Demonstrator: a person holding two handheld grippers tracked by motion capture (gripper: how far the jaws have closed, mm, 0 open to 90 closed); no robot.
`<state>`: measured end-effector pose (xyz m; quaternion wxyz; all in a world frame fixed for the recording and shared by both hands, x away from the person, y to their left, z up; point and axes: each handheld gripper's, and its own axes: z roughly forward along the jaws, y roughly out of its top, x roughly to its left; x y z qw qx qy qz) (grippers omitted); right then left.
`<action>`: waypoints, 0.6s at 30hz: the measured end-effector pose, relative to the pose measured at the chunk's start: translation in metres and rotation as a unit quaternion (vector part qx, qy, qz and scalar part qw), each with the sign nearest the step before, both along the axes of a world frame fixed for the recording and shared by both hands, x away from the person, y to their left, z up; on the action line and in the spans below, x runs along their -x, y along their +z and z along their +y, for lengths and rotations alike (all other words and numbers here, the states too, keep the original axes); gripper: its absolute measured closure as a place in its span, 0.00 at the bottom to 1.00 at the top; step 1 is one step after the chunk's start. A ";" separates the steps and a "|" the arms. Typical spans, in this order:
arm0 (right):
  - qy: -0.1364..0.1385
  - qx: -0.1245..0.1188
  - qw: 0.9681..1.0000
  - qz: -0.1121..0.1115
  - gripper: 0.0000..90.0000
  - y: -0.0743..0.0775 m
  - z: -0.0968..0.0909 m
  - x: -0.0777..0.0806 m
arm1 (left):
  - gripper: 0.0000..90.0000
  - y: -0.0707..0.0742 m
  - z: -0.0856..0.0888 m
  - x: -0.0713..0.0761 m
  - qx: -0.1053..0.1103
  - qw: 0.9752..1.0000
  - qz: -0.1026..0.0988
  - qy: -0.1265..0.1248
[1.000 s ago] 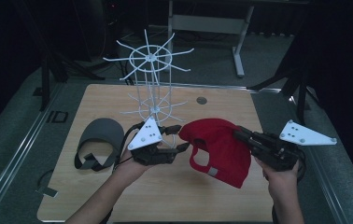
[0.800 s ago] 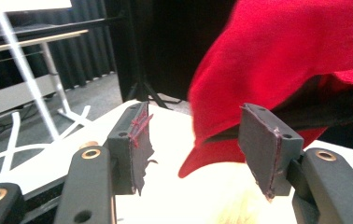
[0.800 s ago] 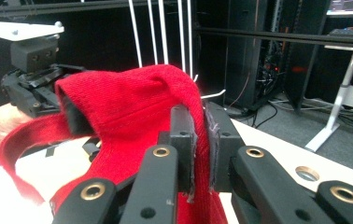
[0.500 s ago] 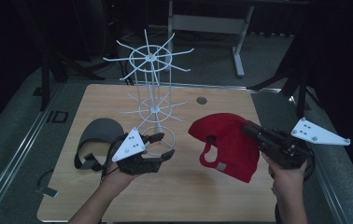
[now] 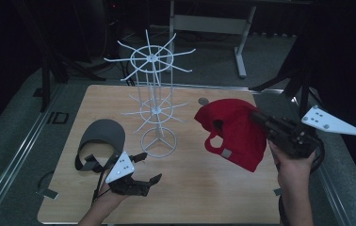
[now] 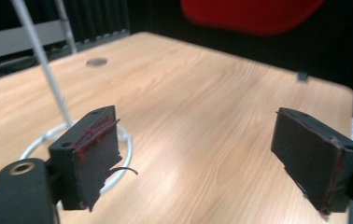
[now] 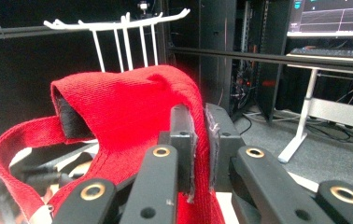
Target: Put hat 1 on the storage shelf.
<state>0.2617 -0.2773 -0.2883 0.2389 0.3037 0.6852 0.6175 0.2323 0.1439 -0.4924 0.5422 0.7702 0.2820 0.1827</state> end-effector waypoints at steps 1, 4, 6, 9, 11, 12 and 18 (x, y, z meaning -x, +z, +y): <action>-0.001 -0.001 1.000 -0.002 0.92 0.003 0.000 -0.002 | 0.17 -0.004 0.002 0.001 0.001 1.000 0.004 0.003; -0.007 -0.003 1.000 -0.006 0.92 0.011 0.001 -0.007 | 0.17 -0.017 0.010 0.005 -0.004 1.000 0.008 0.017; -0.012 -0.006 1.000 -0.009 0.92 0.017 0.001 -0.011 | 0.16 -0.025 0.016 0.008 -0.004 1.000 0.013 0.026; -0.023 -0.009 1.000 -0.014 0.92 0.026 0.002 -0.017 | 0.16 -0.034 0.024 0.012 0.002 0.999 0.020 0.042; -0.032 -0.010 0.999 -0.016 0.92 0.033 0.003 -0.022 | 0.13 -0.039 0.028 0.015 0.001 0.999 0.021 0.051; -0.033 -0.011 0.999 -0.018 0.92 0.036 0.003 -0.024 | 0.11 -0.040 0.030 0.016 -0.006 0.998 0.019 0.057; -0.050 -0.007 0.998 -0.028 0.92 0.056 0.012 -0.037 | 0.05 -0.047 0.036 0.020 -0.008 0.997 0.019 0.074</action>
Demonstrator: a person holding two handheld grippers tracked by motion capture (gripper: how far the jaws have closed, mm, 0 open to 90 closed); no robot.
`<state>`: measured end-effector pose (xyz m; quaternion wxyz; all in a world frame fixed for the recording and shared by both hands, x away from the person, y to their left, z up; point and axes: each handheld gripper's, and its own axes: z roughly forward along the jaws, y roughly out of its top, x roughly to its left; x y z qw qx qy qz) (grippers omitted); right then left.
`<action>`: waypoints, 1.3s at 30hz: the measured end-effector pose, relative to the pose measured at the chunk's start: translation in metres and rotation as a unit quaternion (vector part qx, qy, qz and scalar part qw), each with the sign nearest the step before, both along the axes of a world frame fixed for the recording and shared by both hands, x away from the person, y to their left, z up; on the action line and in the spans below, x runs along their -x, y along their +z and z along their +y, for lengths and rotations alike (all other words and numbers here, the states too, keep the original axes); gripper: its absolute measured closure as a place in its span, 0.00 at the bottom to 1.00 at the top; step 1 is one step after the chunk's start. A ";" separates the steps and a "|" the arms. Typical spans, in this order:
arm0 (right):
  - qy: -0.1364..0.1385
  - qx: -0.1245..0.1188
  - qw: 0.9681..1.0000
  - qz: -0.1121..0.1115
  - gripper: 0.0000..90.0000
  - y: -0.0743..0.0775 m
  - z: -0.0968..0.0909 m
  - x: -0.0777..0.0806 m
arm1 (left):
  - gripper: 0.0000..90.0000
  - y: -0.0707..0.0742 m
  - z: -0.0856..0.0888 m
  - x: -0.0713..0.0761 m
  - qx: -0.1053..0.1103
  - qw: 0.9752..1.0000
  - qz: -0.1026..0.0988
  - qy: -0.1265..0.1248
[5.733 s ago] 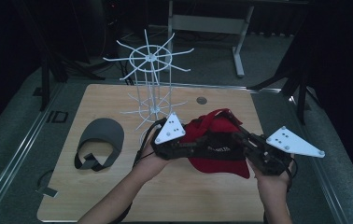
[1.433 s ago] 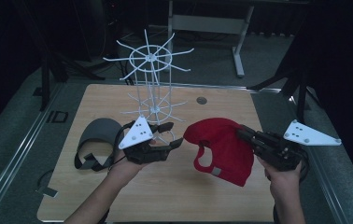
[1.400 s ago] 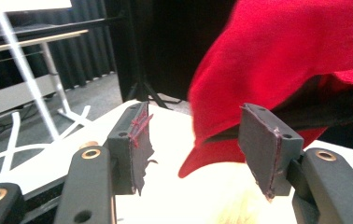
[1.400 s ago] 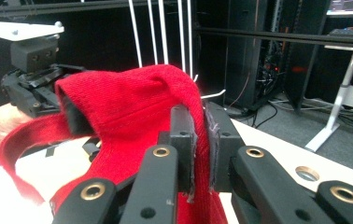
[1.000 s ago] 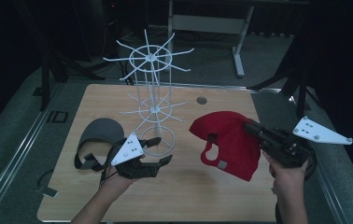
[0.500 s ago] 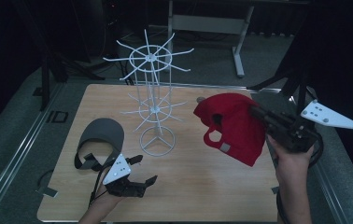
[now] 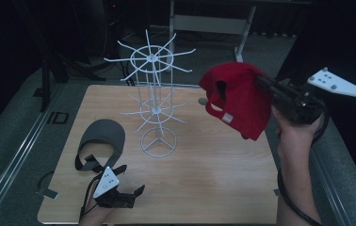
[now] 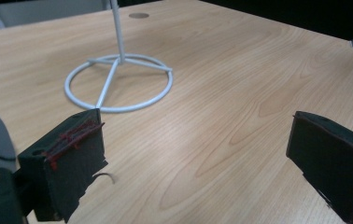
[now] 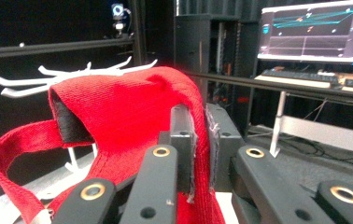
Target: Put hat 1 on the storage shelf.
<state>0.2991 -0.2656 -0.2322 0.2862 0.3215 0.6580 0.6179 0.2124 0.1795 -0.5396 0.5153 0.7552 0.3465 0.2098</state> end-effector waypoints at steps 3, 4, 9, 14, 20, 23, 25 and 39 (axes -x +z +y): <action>-0.002 -0.009 1.000 0.001 0.92 0.011 0.003 -0.009 | 0.05 -0.003 0.000 0.000 0.003 1.000 0.004 0.001; -0.002 -0.012 1.000 0.001 0.92 0.013 0.004 -0.011 | 0.05 -0.003 0.000 0.000 0.002 1.000 0.005 0.000; -0.004 -0.020 1.000 0.005 0.92 0.026 0.014 -0.024 | 0.05 -0.005 -0.001 0.000 0.002 1.000 0.004 -0.001; -0.009 -0.017 1.000 0.010 0.92 0.033 0.025 -0.034 | 0.04 -0.007 -0.002 0.000 -0.004 1.000 0.002 0.001; -0.007 -0.004 1.000 0.020 0.92 0.038 0.041 -0.044 | 0.04 -0.007 -0.002 0.001 -0.007 1.000 -0.001 0.003; -0.001 -0.001 1.000 0.026 0.92 0.037 0.047 -0.047 | 0.04 -0.008 -0.003 0.001 -0.008 1.000 0.000 0.001; -0.003 0.002 1.000 0.029 0.92 0.035 0.052 -0.048 | 0.04 -0.008 -0.003 0.001 -0.007 1.000 -0.001 0.001; 0.001 0.043 0.998 0.044 0.92 0.001 0.065 -0.053 | 0.04 -0.007 -0.003 0.002 -0.001 1.000 -0.006 0.002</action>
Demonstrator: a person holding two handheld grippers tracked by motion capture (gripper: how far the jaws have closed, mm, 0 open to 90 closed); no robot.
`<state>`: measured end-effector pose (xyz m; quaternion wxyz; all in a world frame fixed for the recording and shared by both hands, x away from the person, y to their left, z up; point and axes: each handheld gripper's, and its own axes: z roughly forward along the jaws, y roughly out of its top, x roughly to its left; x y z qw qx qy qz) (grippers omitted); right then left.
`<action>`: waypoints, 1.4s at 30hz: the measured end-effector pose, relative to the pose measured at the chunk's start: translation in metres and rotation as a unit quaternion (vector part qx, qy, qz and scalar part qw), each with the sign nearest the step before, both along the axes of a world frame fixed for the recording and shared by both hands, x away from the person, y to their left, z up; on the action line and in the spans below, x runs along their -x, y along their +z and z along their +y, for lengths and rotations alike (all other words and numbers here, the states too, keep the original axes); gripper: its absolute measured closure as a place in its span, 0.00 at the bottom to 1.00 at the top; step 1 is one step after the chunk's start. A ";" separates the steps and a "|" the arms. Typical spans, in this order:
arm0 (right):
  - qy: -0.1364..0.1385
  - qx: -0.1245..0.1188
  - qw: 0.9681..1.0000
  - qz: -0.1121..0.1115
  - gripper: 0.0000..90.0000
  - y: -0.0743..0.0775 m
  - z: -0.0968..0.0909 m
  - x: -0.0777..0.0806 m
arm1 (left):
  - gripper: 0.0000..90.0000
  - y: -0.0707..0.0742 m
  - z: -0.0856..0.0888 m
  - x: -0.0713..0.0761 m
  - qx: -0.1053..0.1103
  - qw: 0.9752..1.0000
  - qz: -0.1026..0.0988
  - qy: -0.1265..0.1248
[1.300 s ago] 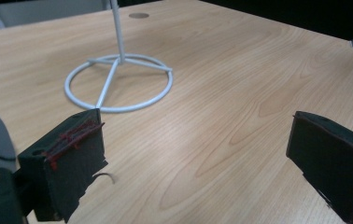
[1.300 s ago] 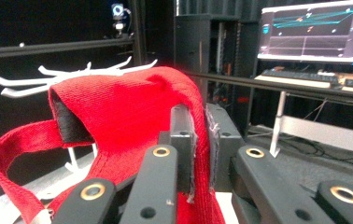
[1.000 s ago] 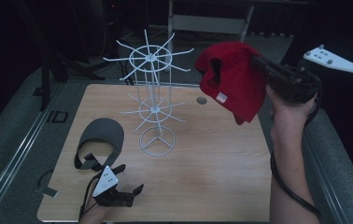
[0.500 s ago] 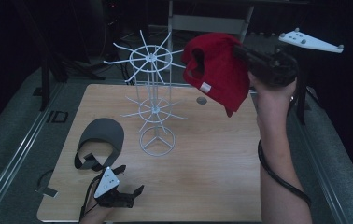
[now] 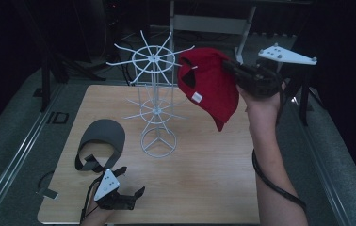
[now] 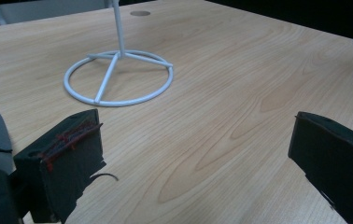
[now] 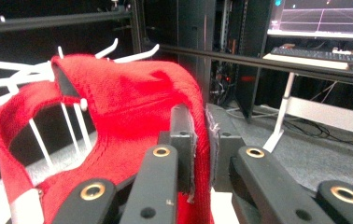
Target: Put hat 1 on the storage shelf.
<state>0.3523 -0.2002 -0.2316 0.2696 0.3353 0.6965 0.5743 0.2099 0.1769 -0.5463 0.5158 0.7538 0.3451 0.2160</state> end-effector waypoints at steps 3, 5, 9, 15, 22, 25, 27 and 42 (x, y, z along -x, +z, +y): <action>0.000 0.001 1.000 0.003 0.92 -0.008 -0.001 0.000 | 0.04 0.000 0.000 0.000 0.001 1.000 0.001 0.000; 0.000 0.001 1.000 0.005 0.92 -0.012 -0.002 0.000 | 0.04 -0.001 -0.001 0.000 0.002 1.000 0.001 -0.001; 0.003 0.012 1.000 0.010 0.92 -0.023 -0.002 0.001 | 0.04 -0.001 -0.001 0.000 0.002 1.000 0.001 -0.002; 0.009 0.016 1.000 0.012 0.92 -0.038 -0.004 0.006 | 0.04 -0.001 -0.001 0.000 0.000 1.000 -0.002 0.000; 0.015 0.020 1.000 0.018 0.90 -0.055 -0.009 0.010 | 0.04 -0.003 -0.002 0.001 0.002 1.000 0.001 -0.003; 0.019 0.014 1.000 0.018 0.88 -0.059 -0.012 0.012 | 0.04 -0.003 -0.002 0.001 0.001 1.000 0.001 -0.002; 0.026 0.012 0.999 0.018 0.84 -0.061 -0.014 0.013 | 0.04 -0.003 -0.002 0.001 0.002 1.000 0.002 -0.002; 0.055 0.026 0.998 0.013 0.45 -0.083 -0.039 0.035 | 0.06 -0.005 -0.003 0.001 -0.009 1.000 -0.008 0.011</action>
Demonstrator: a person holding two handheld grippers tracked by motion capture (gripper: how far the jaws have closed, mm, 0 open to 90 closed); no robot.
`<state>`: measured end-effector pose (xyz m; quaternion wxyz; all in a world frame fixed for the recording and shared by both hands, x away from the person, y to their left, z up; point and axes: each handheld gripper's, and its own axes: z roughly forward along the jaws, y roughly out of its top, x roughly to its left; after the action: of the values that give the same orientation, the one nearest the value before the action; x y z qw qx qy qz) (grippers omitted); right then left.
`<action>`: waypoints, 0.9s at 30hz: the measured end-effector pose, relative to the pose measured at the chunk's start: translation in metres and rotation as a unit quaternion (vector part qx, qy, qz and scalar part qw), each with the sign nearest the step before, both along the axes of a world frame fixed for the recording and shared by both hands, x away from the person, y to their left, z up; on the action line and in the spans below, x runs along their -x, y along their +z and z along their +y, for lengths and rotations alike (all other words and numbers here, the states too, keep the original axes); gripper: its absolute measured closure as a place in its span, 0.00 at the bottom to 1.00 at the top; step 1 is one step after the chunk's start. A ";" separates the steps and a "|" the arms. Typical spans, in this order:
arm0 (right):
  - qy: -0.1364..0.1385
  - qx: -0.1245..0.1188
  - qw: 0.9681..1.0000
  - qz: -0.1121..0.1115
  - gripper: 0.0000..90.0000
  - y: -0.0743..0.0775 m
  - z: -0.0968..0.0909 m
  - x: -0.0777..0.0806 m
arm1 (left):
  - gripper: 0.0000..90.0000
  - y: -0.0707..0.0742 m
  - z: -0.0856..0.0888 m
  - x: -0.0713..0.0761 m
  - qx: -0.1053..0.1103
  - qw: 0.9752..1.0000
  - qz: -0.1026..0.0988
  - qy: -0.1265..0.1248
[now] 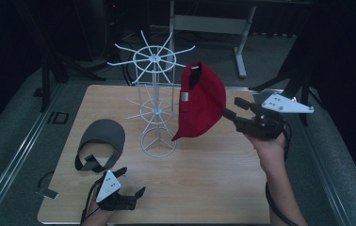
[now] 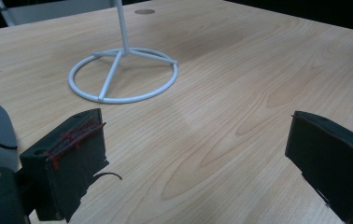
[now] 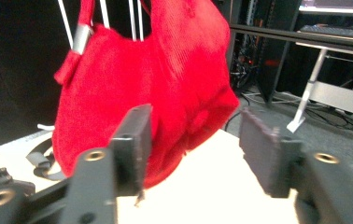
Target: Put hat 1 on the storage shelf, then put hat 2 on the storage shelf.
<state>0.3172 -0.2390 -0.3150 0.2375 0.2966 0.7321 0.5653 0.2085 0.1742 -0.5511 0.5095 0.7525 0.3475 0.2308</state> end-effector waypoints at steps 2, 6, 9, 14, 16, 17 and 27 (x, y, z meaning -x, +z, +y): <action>-0.006 0.014 1.000 0.004 0.38 -0.005 -0.004 0.003 | 0.06 0.000 0.000 0.000 0.001 1.000 -0.001 0.000; -0.007 0.008 1.000 0.015 0.28 -0.016 -0.013 0.005 | 0.06 0.001 0.000 0.001 0.001 1.000 -0.001 0.002; -0.001 0.010 1.000 0.025 0.20 -0.028 -0.019 0.005 | 0.06 0.001 0.000 0.001 0.004 1.000 0.000 0.004; -0.009 -0.013 0.999 0.047 0.16 -0.054 -0.032 0.005 | 0.06 0.001 0.002 0.001 0.008 1.000 0.007 0.008; -0.009 -0.018 0.998 0.051 0.16 -0.060 -0.035 0.004 | 0.06 0.001 0.003 0.000 0.013 1.000 0.013 0.008; -0.020 -0.019 0.999 0.041 0.17 -0.070 -0.040 0.005 | 0.06 0.001 0.003 0.000 0.013 1.000 0.013 0.009; -0.067 0.013 0.997 0.047 0.18 -0.124 -0.067 0.014 | 0.07 0.005 0.010 0.000 0.012 0.999 0.031 0.008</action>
<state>0.3034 -0.3063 -0.4389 0.2439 0.3679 0.7284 0.5240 0.2090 0.1840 -0.5462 0.5055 0.7504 0.3720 0.2072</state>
